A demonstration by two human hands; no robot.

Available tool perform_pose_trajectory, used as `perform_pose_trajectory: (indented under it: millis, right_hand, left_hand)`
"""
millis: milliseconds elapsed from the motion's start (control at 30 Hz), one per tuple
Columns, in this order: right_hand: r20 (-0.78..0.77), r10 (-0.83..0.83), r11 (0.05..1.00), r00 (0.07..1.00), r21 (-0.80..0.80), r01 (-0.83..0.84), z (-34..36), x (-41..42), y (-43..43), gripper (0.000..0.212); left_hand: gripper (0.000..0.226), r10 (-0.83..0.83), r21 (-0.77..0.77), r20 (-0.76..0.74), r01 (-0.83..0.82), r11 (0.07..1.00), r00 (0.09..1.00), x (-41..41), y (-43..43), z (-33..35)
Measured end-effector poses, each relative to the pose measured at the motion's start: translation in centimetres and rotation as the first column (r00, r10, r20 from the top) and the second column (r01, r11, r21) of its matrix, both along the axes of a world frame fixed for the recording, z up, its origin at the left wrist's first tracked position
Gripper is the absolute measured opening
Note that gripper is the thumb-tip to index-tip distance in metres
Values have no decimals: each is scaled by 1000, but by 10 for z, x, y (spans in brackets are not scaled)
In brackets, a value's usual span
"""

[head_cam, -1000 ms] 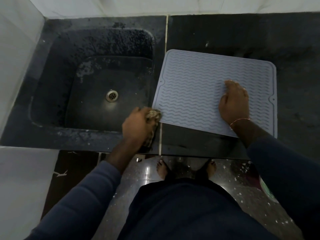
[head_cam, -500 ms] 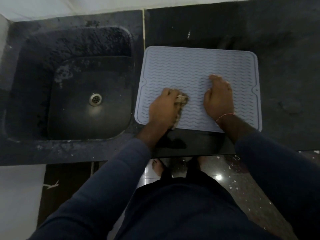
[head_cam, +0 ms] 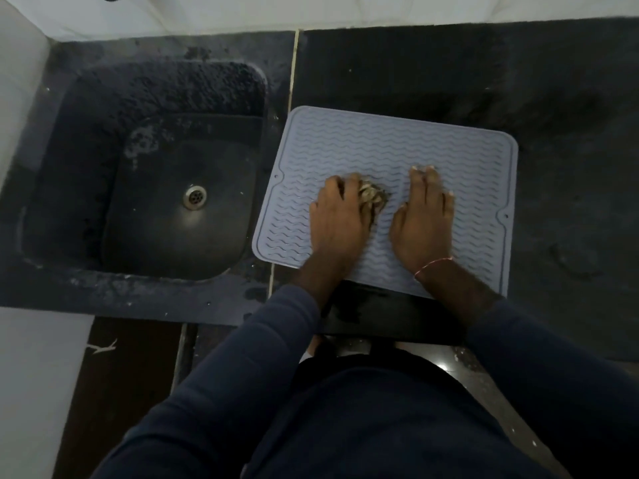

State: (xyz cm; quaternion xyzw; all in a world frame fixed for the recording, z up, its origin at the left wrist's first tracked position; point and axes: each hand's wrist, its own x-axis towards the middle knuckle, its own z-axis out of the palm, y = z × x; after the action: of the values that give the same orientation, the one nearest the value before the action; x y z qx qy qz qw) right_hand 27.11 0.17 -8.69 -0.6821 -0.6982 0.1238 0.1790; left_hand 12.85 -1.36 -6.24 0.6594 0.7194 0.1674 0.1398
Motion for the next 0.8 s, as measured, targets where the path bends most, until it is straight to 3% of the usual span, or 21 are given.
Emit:
perform_pose_trajectory:
  millis: [100,200,333,500,600,700,800]
  right_hand:
    - [-47,39,999,998,-13,-39,5,-7,16,66]
    - [-79,122,992,989,-27,-125,5,-23,31,61]
    - [17,140,990,990,2,-140,-4,-22,33,59]
    - [17,67,997,998,29,-68,-2,-23,29,56]
    - [0,53,998,999,32,-53,0,-26,28,54]
    - [-87,13,998,996,56,-8,1,-25,28,50]
    - [-174,-48,995,984,79,62,3,-25,27,58]
  left_hand:
    - [63,57,3,-136,-57,998,989,-2,0,-3]
    - [53,14,-20,-205,-18,1000,979,5,2,-4]
    - [41,-53,-18,-79,52,998,995,-26,9,-5]
    - [36,156,-52,-114,-163,985,981,-136,26,6]
    - [39,155,32,33,-156,987,987,-135,39,19]
    - [43,-59,57,176,50,997,983,-71,33,30]
    - [36,-326,-48,101,332,942,940,-30,11,19]
